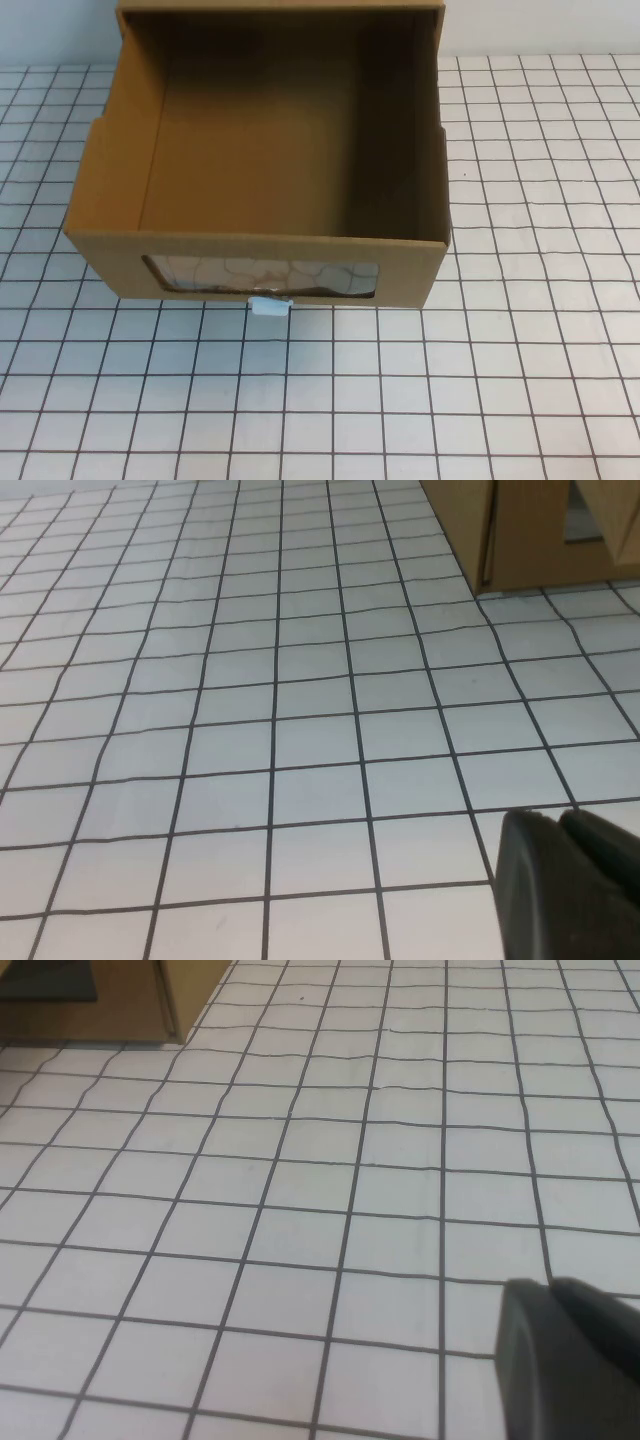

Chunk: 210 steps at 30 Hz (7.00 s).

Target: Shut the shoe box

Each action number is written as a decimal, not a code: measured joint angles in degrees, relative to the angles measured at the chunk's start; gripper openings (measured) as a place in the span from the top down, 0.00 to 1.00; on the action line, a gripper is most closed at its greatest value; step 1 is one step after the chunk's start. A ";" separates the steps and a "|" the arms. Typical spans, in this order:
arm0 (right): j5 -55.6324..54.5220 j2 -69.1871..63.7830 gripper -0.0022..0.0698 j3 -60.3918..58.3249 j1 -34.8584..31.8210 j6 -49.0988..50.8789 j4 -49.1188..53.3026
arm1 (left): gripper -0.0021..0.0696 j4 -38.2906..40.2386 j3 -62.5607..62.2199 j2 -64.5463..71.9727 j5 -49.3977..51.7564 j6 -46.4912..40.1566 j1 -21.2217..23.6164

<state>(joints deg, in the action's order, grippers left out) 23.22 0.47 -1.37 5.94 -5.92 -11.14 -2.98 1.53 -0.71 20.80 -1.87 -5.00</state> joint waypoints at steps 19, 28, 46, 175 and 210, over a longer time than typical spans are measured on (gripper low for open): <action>0.00 0.00 0.99 0.00 0.00 0.00 0.00 | 0.97 -0.13 0.00 0.00 0.00 0.00 0.00; -0.59 0.00 0.99 0.00 0.00 0.00 0.00 | 0.97 -0.49 0.00 0.00 0.00 0.00 0.00; -26.93 0.00 0.99 0.00 0.00 0.00 -0.35 | 0.97 -0.14 0.03 0.00 -29.63 1.87 0.00; -20.88 -105.46 0.99 73.57 48.50 -92.90 -45.96 | 0.97 64.25 -171.28 145.45 49.57 -6.35 -1.75; 13.50 -118.53 0.99 104.18 31.13 -86.17 -49.25 | 0.97 61.80 -170.26 141.94 50.87 -8.80 -1.85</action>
<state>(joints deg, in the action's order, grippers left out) 36.72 -118.06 102.81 37.07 -92.08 -60.38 58.82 -168.72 141.23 71.68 -10.67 -6.85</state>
